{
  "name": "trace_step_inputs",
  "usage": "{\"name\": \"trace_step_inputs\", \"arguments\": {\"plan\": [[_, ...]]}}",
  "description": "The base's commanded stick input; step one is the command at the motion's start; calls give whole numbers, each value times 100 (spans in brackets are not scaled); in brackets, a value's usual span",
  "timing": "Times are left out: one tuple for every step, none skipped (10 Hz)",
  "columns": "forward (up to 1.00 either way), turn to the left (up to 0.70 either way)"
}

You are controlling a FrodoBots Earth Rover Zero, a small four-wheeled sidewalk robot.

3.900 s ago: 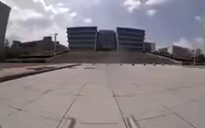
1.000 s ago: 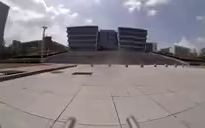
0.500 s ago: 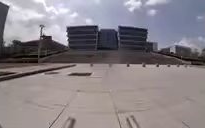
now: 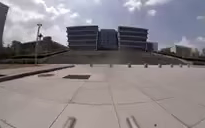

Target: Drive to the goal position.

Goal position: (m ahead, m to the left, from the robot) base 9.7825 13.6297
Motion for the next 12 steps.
{"name": "trace_step_inputs", "arguments": {"plan": [[100,0],[100,0],[100,0],[100,0],[100,0],[100,0],[100,0],[100,0],[100,0],[100,0],[100,0],[100,0]]}}
